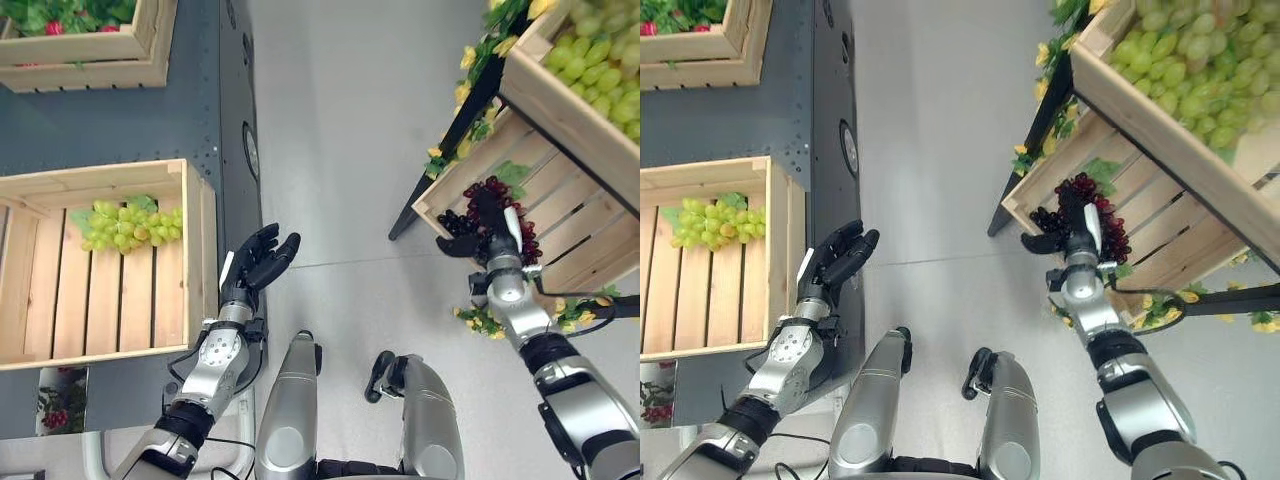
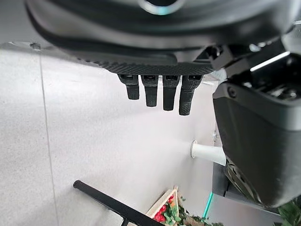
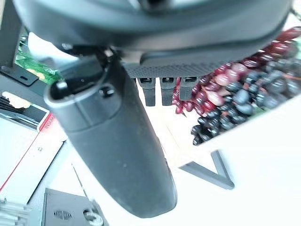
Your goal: Pick up the fruits from the basket on one side to the basket on the other side
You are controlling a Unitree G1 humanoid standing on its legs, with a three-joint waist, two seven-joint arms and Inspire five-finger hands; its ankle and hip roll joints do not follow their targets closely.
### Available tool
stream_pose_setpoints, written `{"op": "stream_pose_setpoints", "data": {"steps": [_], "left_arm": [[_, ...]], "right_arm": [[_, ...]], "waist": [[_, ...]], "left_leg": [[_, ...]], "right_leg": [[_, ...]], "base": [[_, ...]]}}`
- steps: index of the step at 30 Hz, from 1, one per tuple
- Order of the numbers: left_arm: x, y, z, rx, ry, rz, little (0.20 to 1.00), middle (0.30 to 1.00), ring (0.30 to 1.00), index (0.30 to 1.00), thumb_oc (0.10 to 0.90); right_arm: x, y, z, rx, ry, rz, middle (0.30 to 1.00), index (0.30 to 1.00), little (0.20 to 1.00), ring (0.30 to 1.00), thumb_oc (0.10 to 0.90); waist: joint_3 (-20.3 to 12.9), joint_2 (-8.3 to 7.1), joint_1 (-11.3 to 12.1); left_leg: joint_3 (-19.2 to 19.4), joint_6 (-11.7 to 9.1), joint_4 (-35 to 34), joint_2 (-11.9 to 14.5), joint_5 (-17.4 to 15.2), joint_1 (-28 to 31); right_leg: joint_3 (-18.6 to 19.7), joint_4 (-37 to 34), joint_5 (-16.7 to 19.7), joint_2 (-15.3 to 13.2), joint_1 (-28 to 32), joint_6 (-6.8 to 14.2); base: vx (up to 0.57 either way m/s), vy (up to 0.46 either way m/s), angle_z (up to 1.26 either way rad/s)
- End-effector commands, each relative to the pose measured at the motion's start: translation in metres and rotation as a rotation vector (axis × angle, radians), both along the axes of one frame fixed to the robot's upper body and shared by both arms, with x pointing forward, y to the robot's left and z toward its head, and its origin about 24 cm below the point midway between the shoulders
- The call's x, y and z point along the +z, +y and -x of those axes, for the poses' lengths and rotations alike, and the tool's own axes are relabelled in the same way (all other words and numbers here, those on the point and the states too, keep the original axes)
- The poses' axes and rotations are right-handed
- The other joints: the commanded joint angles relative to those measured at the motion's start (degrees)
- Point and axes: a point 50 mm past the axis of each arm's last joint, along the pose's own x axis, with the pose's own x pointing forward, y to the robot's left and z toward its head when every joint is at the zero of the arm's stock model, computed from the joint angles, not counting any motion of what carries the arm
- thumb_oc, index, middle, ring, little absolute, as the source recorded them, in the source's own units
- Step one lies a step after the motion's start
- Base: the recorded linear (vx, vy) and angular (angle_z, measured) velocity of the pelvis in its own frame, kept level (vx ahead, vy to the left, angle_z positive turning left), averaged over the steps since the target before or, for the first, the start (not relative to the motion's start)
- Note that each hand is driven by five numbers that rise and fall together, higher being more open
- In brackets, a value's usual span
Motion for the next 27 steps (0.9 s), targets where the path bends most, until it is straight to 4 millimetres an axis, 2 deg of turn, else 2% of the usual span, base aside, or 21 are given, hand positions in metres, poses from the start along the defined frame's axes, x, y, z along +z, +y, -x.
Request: {"op": "stream_pose_setpoints", "data": {"steps": [1, 3, 4, 7, 11, 14, 16, 17, 22, 27], "left_arm": [[0.025, -0.025, -0.006, -0.073, -0.153, 0.023, 0.900, 0.900, 0.900, 0.900, 0.800], [0.021, -0.024, -0.004, -0.066, -0.139, 0.014, 0.900, 0.900, 0.900, 0.900, 0.800], [0.016, -0.022, -0.003, -0.058, -0.118, 0.005, 0.900, 0.900, 0.900, 0.900, 0.800], [0.011, -0.019, 0.000, -0.045, -0.094, -0.005, 0.900, 0.900, 0.900, 0.900, 0.800], [0.004, -0.014, 0.005, -0.036, -0.066, -0.020, 0.900, 0.900, 0.900, 0.900, 0.800], [-0.001, -0.010, 0.009, -0.032, -0.050, -0.021, 0.900, 0.900, 0.900, 0.900, 0.800], [-0.007, -0.011, 0.013, -0.038, -0.020, -0.023, 0.900, 0.900, 0.900, 0.900, 0.800], [-0.007, -0.011, 0.013, -0.039, -0.018, -0.025, 0.900, 0.900, 0.900, 0.900, 0.800], [-0.027, -0.009, 0.026, -0.035, 0.075, -0.077, 0.900, 0.900, 0.900, 0.900, 0.800], [-0.031, -0.005, 0.033, -0.026, 0.087, -0.098, 0.900, 0.900, 0.900, 0.900, 0.800]], "right_arm": [[0.061, 0.011, -0.009, 0.119, -0.297, 0.105, 0.900, 0.900, 0.900, 0.900, 0.800], [0.056, 0.019, -0.006, 0.145, -0.288, 0.111, 0.900, 0.900, 0.900, 0.900, 0.800], [0.047, 0.029, -0.003, 0.177, -0.268, 0.119, 0.900, 0.900, 0.900, 0.900, 0.800], [0.037, 0.036, 0.002, 0.214, -0.243, 0.119, 0.900, 0.900, 0.900, 0.900, 0.800], [0.019, 0.040, 0.013, 0.237, -0.202, 0.075, 0.900, 0.900, 0.900, 0.900, 0.800], [0.009, 0.041, 0.018, 0.237, -0.176, 0.039, 0.900, 0.900, 0.900, 0.900, 0.800], [-0.005, 0.043, 0.026, 0.239, -0.135, 0.017, 0.900, 0.900, 0.900, 0.900, 0.800], [-0.007, 0.043, 0.026, 0.239, -0.131, 0.015, 0.900, 0.900, 0.900, 0.900, 0.800], [-0.037, 0.052, 0.043, 0.254, -0.027, -0.053, 0.900, 0.900, 0.900, 0.900, 0.800], [-0.056, 0.058, 0.061, 0.284, 0.024, -0.153, 0.900, 0.900, 0.900, 0.900, 0.800]], "waist": [[-2.98, 1.92, -1.39], [-3.60, 1.83, -1.48], [-4.70, 1.68, -1.54], [-6.18, 1.46, -1.60], [-8.97, 1.27, -1.35], [-10.71, 1.37, -1.28], [-12.62, 1.64, -1.20], [-12.72, 1.66, -1.19], [-16.61, 2.04, -0.95], [-18.58, 2.41, -0.57]], "left_leg": [[5.40, 4.88, -3.68, -2.57, -4.69, 6.88], [5.42, 4.68, -5.64, -2.73, -3.99, 8.18], [5.29, 4.33, -8.85, -2.96, -2.89, 10.09], [5.25, 3.97, -12.75, -3.00, -1.51, 12.20], [4.85, 3.30, -20.67, -3.26, 1.93, 16.26], [4.58, 2.85, -24.26, -3.51, 3.27, 18.15], [4.17, 2.64, -27.78, -3.94, 4.36, 20.27], [4.14, 2.63, -27.94, -3.96, 4.41, 20.40], [2.97, 2.60, -33.30, -4.42, 6.15, 23.58], [2.01, 2.46, -37.53, -4.32, 7.73, 25.47]], "right_leg": [[-0.30, -5.16, 1.72, 0.90, 7.08, -2.61], [-0.26, -7.04, 2.27, 1.04, 8.31, -2.24], [-0.29, -10.06, 3.00, 1.35, 10.22, -1.72], [-0.49, -13.67, 3.87, 1.71, 12.22, -1.13], [-1.32, -21.38, 6.15, 2.66, 16.37, -0.32], [-1.76, -25.34, 7.15, 3.13, 18.65, 0.07], [-2.11, -29.23, 8.09, 3.61, 21.17, 0.37], [-2.12, -29.40, 8.14, 3.63, 21.31, 0.39], [-2.19, -34.10, 9.68, 4.12, 24.30, 1.04], [-2.67, -37.66, 10.96, 4.34, 26.28, 1.52]], "base": [[0.06, -0.004, 0.03], [0.05, -0.011, 0.07], [0.06, -0.015, 0.10], [0.05, -0.026, -0.02], [0.06, -0.038, 0.01], [0.07, -0.018, 0.05], [0.08, -0.007, 0.07], [0.08, -0.002, 0.05], [0.08, -0.003, 0.09], [0.03, -0.022, 0.12]]}}
